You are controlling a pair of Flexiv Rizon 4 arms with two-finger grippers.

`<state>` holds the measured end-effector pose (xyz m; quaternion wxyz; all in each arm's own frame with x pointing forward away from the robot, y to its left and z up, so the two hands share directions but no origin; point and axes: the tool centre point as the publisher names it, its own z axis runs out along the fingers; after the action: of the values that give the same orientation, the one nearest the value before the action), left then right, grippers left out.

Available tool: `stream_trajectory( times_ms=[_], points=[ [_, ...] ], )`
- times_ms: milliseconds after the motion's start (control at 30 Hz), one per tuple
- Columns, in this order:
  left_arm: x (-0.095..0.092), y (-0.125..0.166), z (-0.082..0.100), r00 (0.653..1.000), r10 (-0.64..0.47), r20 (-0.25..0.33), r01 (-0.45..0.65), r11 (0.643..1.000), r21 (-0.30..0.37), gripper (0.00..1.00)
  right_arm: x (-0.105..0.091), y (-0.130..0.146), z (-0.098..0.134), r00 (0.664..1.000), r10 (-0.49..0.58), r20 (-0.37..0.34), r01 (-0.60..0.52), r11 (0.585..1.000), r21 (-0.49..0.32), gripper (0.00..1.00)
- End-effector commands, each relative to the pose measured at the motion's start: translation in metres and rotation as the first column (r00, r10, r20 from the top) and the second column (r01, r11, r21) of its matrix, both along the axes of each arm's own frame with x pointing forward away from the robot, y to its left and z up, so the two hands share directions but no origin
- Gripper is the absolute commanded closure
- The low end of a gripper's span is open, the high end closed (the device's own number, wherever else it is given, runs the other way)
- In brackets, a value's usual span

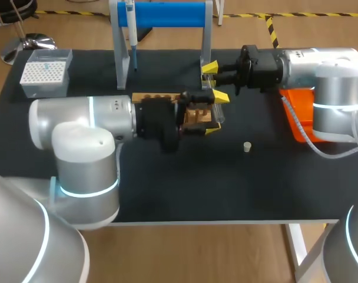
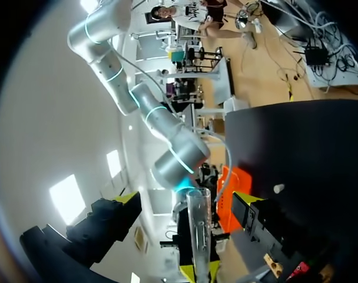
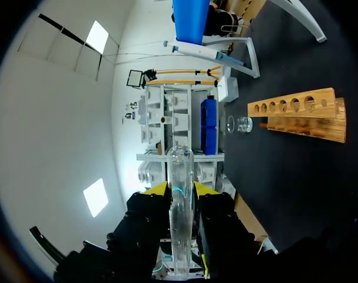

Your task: Invert the test tube, pick up the pipette, mount the tip to pipette, aspirate from beaker and dispense into the tube, eject the tip, return the pipette, and cap with the stopper.

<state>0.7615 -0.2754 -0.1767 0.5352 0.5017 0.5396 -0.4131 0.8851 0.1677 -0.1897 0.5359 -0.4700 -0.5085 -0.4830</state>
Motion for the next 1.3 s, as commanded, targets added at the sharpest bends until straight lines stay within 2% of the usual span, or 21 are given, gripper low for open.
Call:
stream_trajectory(
  times_ms=[33,200,367,967,1033,1067,1133,1200,1300],
  points=[
    [0.008,-0.013,-0.004,0.999,-0.041,0.013,0.041,0.999,0.011,0.0,0.0,0.0,0.001,1.0,-0.001,0.001,0.001,1.0,-0.004,1.0],
    [0.009,-0.019,-0.003,0.999,-0.05,0.018,0.05,0.999,0.007,0.0,0.0,0.0,0.001,1.0,-0.001,0.001,0.001,1.0,-0.004,1.0],
    [0.011,-0.021,-0.003,0.999,-0.045,-0.017,0.045,0.999,0.004,0.0,0.0,0.0,0.001,1.0,-0.001,0.001,0.001,1.0,-0.004,1.0],
    [0.028,-0.02,-0.004,0.999,-0.026,-0.018,0.027,0.999,0.023,0.0,0.0,0.0,0.001,1.0,-0.001,0.001,0.001,1.0,-0.004,1.0],
    [0.029,-0.02,-0.005,0.999,-0.009,-0.044,0.011,1.0,0.03,0.0,0.0,0.0,0.001,1.0,-0.001,0.001,0.001,1.0,-0.004,1.0],
    [0.03,-0.02,-0.005,0.999,-0.006,-0.049,0.008,1.0,0.029,0.06,0.0,0.0,0.001,1.0,-0.001,0.001,0.001,1.0,-0.004,1.0],
    [0.03,-0.02,-0.005,0.999,-0.002,-0.055,0.003,1.0,0.013,0.04,0.0,0.0,0.001,1.0,-0.001,0.001,0.001,1.0,-0.004,1.0],
    [0.03,-0.02,-0.004,0.998,0.001,-0.057,-0.001,1.0,0.001,0.09,0.0,0.0,0.001,1.0,-0.001,0.001,0.001,1.0,-0.004,1.0],
    [0.03,-0.02,-0.004,0.998,0.011,-0.059,-0.011,1.0,-0.005,0.05,0.0,0.0,0.001,1.0,-0.001,0.001,0.001,1.0,-0.004,1.0]
  ],
)
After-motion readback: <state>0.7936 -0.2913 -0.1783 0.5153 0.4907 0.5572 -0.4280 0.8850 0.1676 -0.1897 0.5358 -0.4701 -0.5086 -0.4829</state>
